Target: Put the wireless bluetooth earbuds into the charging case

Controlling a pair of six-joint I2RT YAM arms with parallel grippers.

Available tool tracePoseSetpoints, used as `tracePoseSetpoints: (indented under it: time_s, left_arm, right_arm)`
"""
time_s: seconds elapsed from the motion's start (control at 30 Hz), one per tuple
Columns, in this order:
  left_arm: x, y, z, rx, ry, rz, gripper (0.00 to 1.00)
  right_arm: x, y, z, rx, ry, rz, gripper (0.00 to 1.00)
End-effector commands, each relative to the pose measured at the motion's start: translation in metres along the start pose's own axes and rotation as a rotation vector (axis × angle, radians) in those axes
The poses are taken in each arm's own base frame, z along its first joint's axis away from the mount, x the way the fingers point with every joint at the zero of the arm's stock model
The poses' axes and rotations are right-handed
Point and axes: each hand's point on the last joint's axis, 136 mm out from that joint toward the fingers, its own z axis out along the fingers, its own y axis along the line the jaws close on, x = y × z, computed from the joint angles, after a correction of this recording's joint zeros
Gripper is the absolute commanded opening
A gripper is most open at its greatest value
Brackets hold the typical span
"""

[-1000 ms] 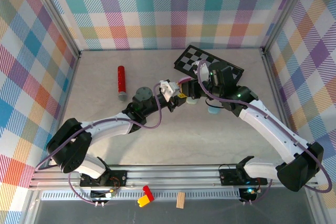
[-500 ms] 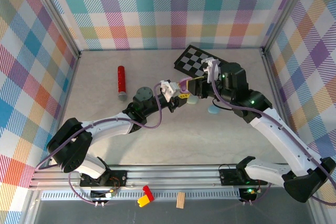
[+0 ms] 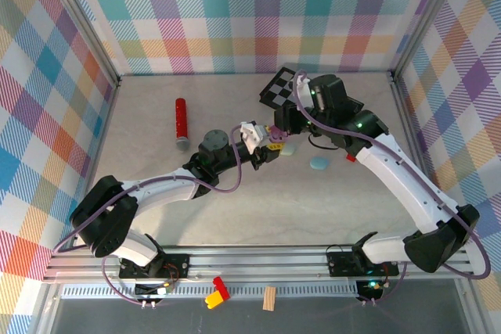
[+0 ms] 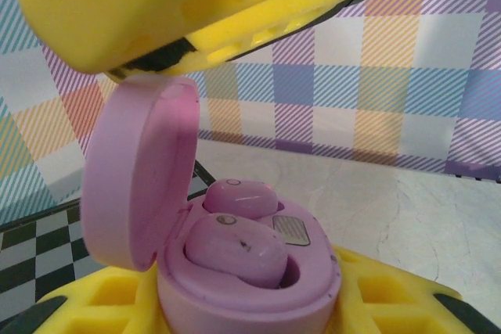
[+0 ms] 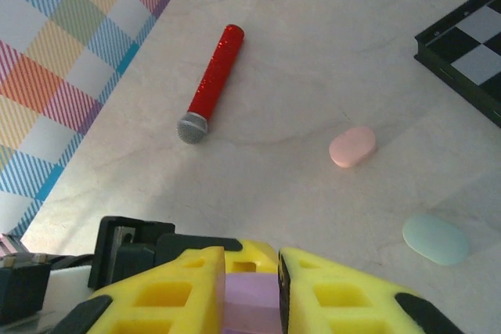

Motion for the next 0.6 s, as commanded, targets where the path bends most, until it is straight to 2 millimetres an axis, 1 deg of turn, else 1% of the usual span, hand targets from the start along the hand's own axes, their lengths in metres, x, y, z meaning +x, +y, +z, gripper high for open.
tracePoseSetpoints:
  time_s: [0.0, 0.1, 0.23, 0.27, 0.33, 0.4, 0.47, 0.5, 0.57]
  left_arm:
    - [-0.027, 0.003, -0.001, 0.002, -0.09, 0.005, 0.39]
    - [-0.032, 0.006, -0.001, -0.001, -0.126, -0.023, 0.39]
    - [-0.038, 0.009, -0.002, 0.001, -0.161, -0.041, 0.39]
    - [-0.039, 0.009, -0.002, 0.002, -0.162, -0.041, 0.39]
    - [-0.042, 0.01, -0.003, 0.002, -0.169, -0.047, 0.39]
    - [-0.046, 0.009, -0.004, 0.007, -0.184, -0.054, 0.39]
    - [-0.05, 0.009, -0.005, 0.013, -0.198, -0.063, 0.38]
    - [-0.052, 0.009, -0.005, 0.015, -0.207, -0.065, 0.38]
    - [-0.055, 0.008, -0.005, 0.021, -0.217, -0.07, 0.38]
  right_arm:
    - [0.01, 0.0, -0.013, 0.007, 0.028, -0.007, 0.25]
    - [0.014, -0.002, -0.017, 0.017, 0.032, -0.009, 0.27]
    - [0.006, -0.002, -0.027, 0.009, -0.01, 0.022, 0.31]
    - [0.003, 0.0, -0.03, -0.018, -0.027, 0.045, 0.35]
    - [-0.002, 0.0, -0.036, -0.068, -0.062, 0.114, 0.45]
    - [-0.004, 0.001, -0.04, -0.158, -0.078, 0.199, 0.57]
    - [-0.004, 0.005, -0.043, -0.252, -0.075, 0.257, 0.66]
    - [-0.003, 0.009, -0.043, -0.302, -0.069, 0.279, 0.7]
    - [0.0, 0.014, -0.042, -0.386, -0.044, 0.327, 0.73]
